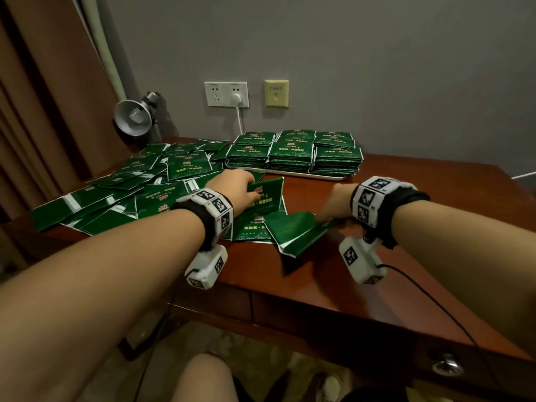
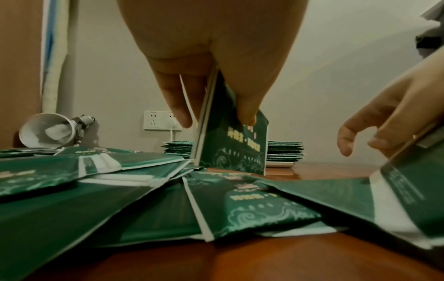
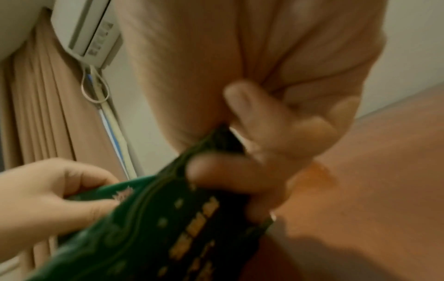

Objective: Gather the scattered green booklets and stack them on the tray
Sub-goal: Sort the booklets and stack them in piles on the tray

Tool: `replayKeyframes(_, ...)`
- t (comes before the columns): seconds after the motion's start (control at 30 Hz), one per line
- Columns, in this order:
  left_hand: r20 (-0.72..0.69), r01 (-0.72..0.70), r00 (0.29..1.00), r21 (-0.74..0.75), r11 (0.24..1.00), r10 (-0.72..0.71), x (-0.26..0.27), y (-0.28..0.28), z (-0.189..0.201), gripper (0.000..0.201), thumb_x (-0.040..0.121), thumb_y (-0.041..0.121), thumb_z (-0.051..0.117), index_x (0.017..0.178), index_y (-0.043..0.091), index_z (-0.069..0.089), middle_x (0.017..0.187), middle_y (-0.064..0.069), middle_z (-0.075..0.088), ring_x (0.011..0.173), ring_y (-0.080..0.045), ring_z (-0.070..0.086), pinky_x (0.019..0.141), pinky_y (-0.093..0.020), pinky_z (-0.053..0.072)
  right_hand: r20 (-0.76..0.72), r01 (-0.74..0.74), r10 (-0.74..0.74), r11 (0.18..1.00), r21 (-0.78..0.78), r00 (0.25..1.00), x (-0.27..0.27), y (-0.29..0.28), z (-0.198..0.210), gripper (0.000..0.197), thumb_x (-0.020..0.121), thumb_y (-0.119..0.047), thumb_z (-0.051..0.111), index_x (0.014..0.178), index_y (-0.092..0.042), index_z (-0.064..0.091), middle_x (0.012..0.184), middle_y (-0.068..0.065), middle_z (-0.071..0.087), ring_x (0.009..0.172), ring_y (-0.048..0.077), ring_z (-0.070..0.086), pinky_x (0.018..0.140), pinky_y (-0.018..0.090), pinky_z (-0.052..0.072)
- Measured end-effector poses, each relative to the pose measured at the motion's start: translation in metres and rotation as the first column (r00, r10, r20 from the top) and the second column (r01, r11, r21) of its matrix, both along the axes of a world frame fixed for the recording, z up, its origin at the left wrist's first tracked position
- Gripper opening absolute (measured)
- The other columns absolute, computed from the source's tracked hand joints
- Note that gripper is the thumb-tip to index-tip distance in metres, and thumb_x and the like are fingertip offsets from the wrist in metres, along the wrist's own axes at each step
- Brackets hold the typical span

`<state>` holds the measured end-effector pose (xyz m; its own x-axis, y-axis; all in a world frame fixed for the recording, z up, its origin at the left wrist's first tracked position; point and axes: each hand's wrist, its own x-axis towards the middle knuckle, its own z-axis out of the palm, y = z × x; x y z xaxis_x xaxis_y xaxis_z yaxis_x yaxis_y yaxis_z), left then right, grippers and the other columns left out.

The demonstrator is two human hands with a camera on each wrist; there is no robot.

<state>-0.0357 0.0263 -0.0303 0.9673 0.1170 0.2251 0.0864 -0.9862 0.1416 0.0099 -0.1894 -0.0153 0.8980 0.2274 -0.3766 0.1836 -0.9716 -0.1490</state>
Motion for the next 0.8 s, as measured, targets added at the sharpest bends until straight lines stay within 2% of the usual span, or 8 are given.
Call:
replayKeyframes(0.13,0.016,0.005,1.000,0.018,1.000,-0.005,-0.004,0.001,0.000,0.022,0.095,0.037,0.055,0.108,0.021,0.063,0.087,0.003,0.061,0.077,-0.018,0.057,0.060,-0.028,0.042,-0.202,0.196,-0.156,0.962,0.193,0.967,-0.002,-0.001,0.009,0.029,0.097,-0.016,0.052,0.069,-0.010,0.053,0.041,-0.001,0.053,0.028,0.010,0.043,0.035,0.014,0.036)
replayKeyframes(0.2,-0.001,0.013,1.000,0.016,1.000,-0.013,-0.005,0.000,-0.003,0.020,0.095,0.034,0.054,0.110,0.023,0.062,0.087,0.004,0.061,0.077,-0.018,0.058,0.060,-0.028,0.044,-0.259,0.281,-0.198,0.898,0.339,0.945,-0.003,0.000,0.007,0.017,0.099,-0.016,0.048,0.090,-0.004,0.056,0.063,0.005,0.066,0.042,0.012,0.058,0.036,0.019,0.046)
replayKeyframes(0.27,-0.020,0.015,1.000,0.023,1.000,-0.015,-0.006,0.000,-0.005,0.021,0.095,0.030,0.052,0.113,0.024,0.062,0.093,0.003,0.063,0.081,-0.020,0.061,0.064,-0.031,0.050,-0.360,0.385,-0.217,0.774,0.502,0.907,-0.003,0.004,0.003,0.030,0.101,-0.024,0.048,0.120,-0.001,0.047,0.107,0.016,0.065,0.069,0.019,0.068,0.053,0.027,0.058)
replayKeyframes(0.33,-0.030,0.017,0.999,0.041,0.999,-0.016,-0.006,0.000,-0.008,0.021,0.095,0.028,0.051,0.114,0.024,0.061,0.095,0.001,0.064,0.083,-0.021,0.062,0.068,-0.033,0.053,-0.467,0.457,-0.186,0.678,0.576,0.864,-0.004,0.011,0.001,0.050,0.100,-0.036,0.049,0.129,0.004,0.042,0.111,0.020,0.066,0.083,0.026,0.071,0.074,0.036,0.060)
replayKeyframes(0.47,-0.023,0.000,1.000,0.052,0.999,0.001,-0.004,0.004,-0.007,0.021,0.096,0.024,0.048,0.112,0.025,0.060,0.089,0.003,0.061,0.079,-0.021,0.061,0.064,-0.031,0.048,-0.384,0.329,-0.092,0.714,0.618,0.919,-0.007,0.022,-0.001,0.043,0.097,-0.025,0.050,0.130,0.002,0.047,0.110,0.019,0.068,0.097,0.033,0.069,0.101,0.046,0.048)
replayKeyframes(0.57,-0.008,-0.025,1.000,0.033,0.999,0.025,-0.001,0.008,-0.007,0.023,0.094,0.021,0.047,0.113,0.026,0.058,0.089,0.004,0.059,0.080,-0.021,0.059,0.062,-0.029,0.044,-0.376,0.262,-0.029,0.767,0.586,0.926,-0.007,0.028,-0.005,0.030,0.095,-0.013,0.053,0.120,0.000,0.044,0.114,0.019,0.065,0.090,0.029,0.071,0.092,0.046,0.054)
replayKeyframes(0.67,-0.035,-0.026,0.999,0.011,1.000,0.027,-0.001,0.010,-0.010,0.024,0.091,0.019,0.049,0.112,0.026,0.058,0.092,0.003,0.062,0.081,-0.021,0.060,0.063,-0.031,0.048,-0.020,-0.103,0.114,0.950,0.295,0.993,-0.004,0.035,-0.012,0.034,0.089,-0.016,0.065,0.122,-0.010,0.059,0.113,0.008,0.067,0.093,0.020,0.065,0.083,0.033,0.055)
replayKeyframes(0.8,-0.085,-0.033,0.996,-0.009,0.999,0.032,0.001,0.014,-0.016,0.025,0.087,0.016,0.050,0.109,0.025,0.057,0.095,0.000,0.064,0.084,-0.023,0.061,0.067,-0.033,0.052,0.177,-0.338,0.322,0.939,0.068,0.930,0.002,0.047,-0.024,0.062,0.084,-0.031,0.071,0.139,-0.021,0.045,0.134,0.002,0.054,0.117,0.022,0.053,0.093,0.033,0.048)
